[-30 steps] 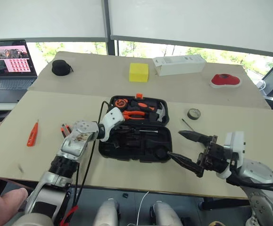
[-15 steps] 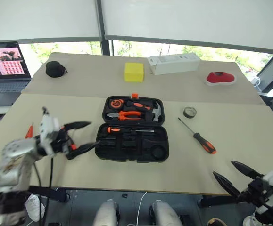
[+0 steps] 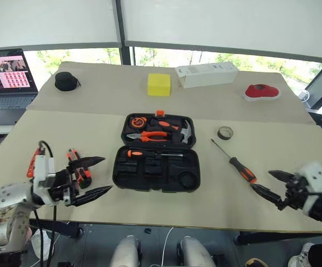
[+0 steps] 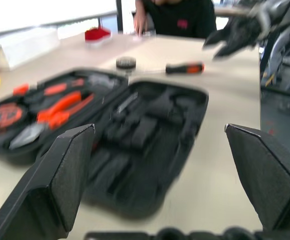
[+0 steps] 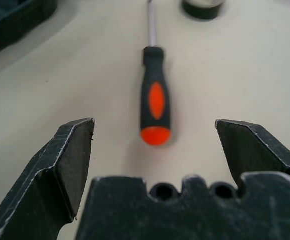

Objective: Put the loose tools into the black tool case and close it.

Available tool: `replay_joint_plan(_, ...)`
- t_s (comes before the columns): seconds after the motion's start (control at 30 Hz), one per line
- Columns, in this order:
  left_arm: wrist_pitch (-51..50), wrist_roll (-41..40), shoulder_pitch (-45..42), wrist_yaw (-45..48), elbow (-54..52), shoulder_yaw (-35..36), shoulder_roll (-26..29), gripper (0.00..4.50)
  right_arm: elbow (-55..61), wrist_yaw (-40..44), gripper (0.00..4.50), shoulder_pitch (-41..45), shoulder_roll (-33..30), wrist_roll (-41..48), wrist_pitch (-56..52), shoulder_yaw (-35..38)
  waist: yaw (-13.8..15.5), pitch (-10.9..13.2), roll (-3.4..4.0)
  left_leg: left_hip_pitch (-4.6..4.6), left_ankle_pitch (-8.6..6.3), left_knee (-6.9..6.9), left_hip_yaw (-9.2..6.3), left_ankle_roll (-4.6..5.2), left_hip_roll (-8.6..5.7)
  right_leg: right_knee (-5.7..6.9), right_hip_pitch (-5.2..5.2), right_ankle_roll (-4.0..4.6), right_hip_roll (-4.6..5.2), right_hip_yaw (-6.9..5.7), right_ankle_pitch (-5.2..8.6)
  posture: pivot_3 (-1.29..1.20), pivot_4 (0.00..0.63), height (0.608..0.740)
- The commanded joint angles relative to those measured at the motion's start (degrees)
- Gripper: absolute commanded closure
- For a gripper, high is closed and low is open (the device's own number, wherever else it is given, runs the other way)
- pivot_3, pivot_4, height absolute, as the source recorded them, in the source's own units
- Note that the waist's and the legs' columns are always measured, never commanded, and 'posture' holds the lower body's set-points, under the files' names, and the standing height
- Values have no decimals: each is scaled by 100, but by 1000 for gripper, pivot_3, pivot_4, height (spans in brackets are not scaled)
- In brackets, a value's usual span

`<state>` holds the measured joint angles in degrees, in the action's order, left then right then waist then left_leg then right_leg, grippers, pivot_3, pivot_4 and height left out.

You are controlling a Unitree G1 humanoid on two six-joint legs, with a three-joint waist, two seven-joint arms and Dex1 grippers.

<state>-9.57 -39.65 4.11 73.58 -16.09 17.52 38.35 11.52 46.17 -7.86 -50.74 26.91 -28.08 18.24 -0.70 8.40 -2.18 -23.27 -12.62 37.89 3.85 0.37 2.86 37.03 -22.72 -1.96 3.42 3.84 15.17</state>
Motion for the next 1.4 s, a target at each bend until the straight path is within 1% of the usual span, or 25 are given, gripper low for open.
replay_joint_plan(0.03,-175,-176,6,-207,-389,-87,-8,32,-240,83,0,538,-242,-104,-670,-439,-6,0,-1,0,0,0,0,0,0,0,0,0,-3,0,0,0,150,740)
replay_joint_plan(0.1,-171,-164,33,-278,-426,-143,-48,32,-575,45,0,925,-214,-373,-662,-799,-7,0,-1,-2,0,0,1,0,0,0,-2,0,-6,-1,0,0,150,740)
replay_joint_plan(0.17,-20,-91,70,-252,-440,-186,-98,0,-956,-83,526,1287,-134,-692,-566,-1091,-8,0,-1,-2,0,0,5,0,-2,-1,-3,0,-6,-1,0,0,150,740)
replay_joint_plan(0.2,44,-103,85,-202,-457,-199,-116,0,-1095,-132,675,1430,-100,-770,-610,-1184,-8,0,-1,-3,0,0,9,0,-3,-1,-5,-2,-5,1,0,0,150,740)
replay_joint_plan(0.23,13,-139,111,-190,-484,-209,-100,0,-1200,-152,973,1536,-75,-826,-646,-1250,-8,1,-1,-5,0,0,14,1,-4,-2,-8,-2,-5,3,0,0,150,740)
replay_joint_plan(0.3,-345,-363,222,-159,-611,-225,73,0,-1296,-157,1763,1687,-18,-900,-572,-1314,-8,1,-3,-7,0,0,21,1,-3,-2,-10,-3,-5,3,-1,0,150,740)
replay_joint_plan(0.33,-413,-407,244,-169,-643,-225,102,0,-1320,-159,2007,1740,16,-924,-519,-1308,-9,1,-4,-7,0,0,23,1,-2,-2,-10,-3,-6,3,-1,0,150,740)
replay_joint_plan(0.37,-437,-425,253,-176,-658,-229,110,0,-1342,-170,2444,1776,47,-954,-440,-1292,-7,1,-3,-9,0,0,24,1,-2,-2,-13,-3,-6,3,-1,0,150,740)
replay_joint_plan(0.4,-391,-402,244,-200,-654,-224,91,0,-1358,-189,2678,1798,58,-976,-408,-1267,-2,1,-3,-8,0,0,24,1,-2,-2,-12,-4,-5,4,-1,0,150,740)
replay_joint_plan(0.43,-382,-405,243,-223,-654,-217,84,0,-1368,-185,3120,1803,65,-1006,-330,-1235,0,2,-4,-9,0,0,24,1,-2,-1,-12,-4,-5,3,-1,0,150,740)
replay_joint_plan(0.47,-386,-408,250,-231,-648,-216,85,0,-1386,-136,3441,1779,76,-1028,-103,-1174,1,1,-4,-11,1,0,25,1,-2,-1,-14,-4,-6,3,-1,0,150,740)
replay_joint_plan(0.5,-378,-404,255,-244,-642,-210,80,0,-1404,-77,3486,1749,69,-1068,125,-1125,1,2,-4,-11,0,0,27,1,-3,-1,-15,-5,-5,3,-2,0,150,740)
replay_joint_plan(0.6,-380,-432,290,-308,-620,-142,59,0,-1243,493,3485,1592,4,-937,1123,-893,-3,2,-3,-17,0,0,34,1,-3,-1,-21,-5,-5,3,-1,0,150,740)
replay_joint_plan(0.67,-368,-445,309,-369,-592,-74,45,0,-983,820,3485,1600,39,-616,1308,-722,-4,3,-2,-22,0,0,35,1,-2,-1,-27,-5,-7,3,-1,0,150,740)
replay_joint_plan(0.7,-360,-455,313,-416,-551,-7,37,0,-728,996,3485,1682,62,-353,1243,-657,-13,5,1,-24,0,0,34,1,-2,0,-30,-5,-7,3,-2,0,150,740)
replay_joint_plan(0.77,-339,-480,324,-539,-424,181,6,0,-110,1426,3485,2039,9,235,735,-821,-57,6,3,-25,0,0,29,1,1,3,-33,-5,-9,9,-2,0,150,740)
replay_joint_plan(0.87,-260,-402,401,-571,-288,359,-7,0,343,1576,3485,2837,61,327,-80,-1608,-155,9,8,-20,1,-1,10,1,12,6,-38,1,-17,14,-6,0,150,740)
replay_joint_plan(1.0,-159,-310,594,-580,-172,524,-25,0,248,1218,3485,4043,629,-247,-891,-2799,-166,12,-7,-20,0,-1,-2,1,12,8,-38,5,-19,5,-6,0,150,740)
replay_joint_plan(1.03,-145,-288,620,-608,-157,537,-37,0,177,1193,3485,4233,721,-393,-959,-3001,-152,12,-8,-28,1,-1,0,1,10,8,-45,6,-15,6,-6,0,150,740)
replay_joint_plan(1.1,-43,-206,805,-646,-108,664,-83,0,-90,1112,3485,4808,1091,-861,-1165,-3712,-127,14,-8,-41,1,-1,-1,1,6,8,-57,4,-5,-3,-6,0,150,740)
replay_joint_plan(1.17,27,-164,919,-670,-109,730,-109,0,-327,1127,3485,5124,1239,-1255,-1150,-4168,-109,14,-8,-57,1,-1,4,0,4,8,-76,2,1,0,-10,0,150,740)
replay_joint_plan(1.27,60,-180,1057,-718,-224,765,-135,0,-715,1146,3485,5315,1187,-1910,-646,-4581,-2,14,-9,-70,0,-1,2,0,2,9,-89,0,4,-6,-12,0,150,740)
replay_joint_plan(1.4,76,-195,1218,-798,-352,817,-186,0,-825,1465,3485,5360,1143,-2173,-435,-4775,19,13,-10,-116,1,2,7,0,-3,13,-138,-1,6,-8,-17,0,150,740)
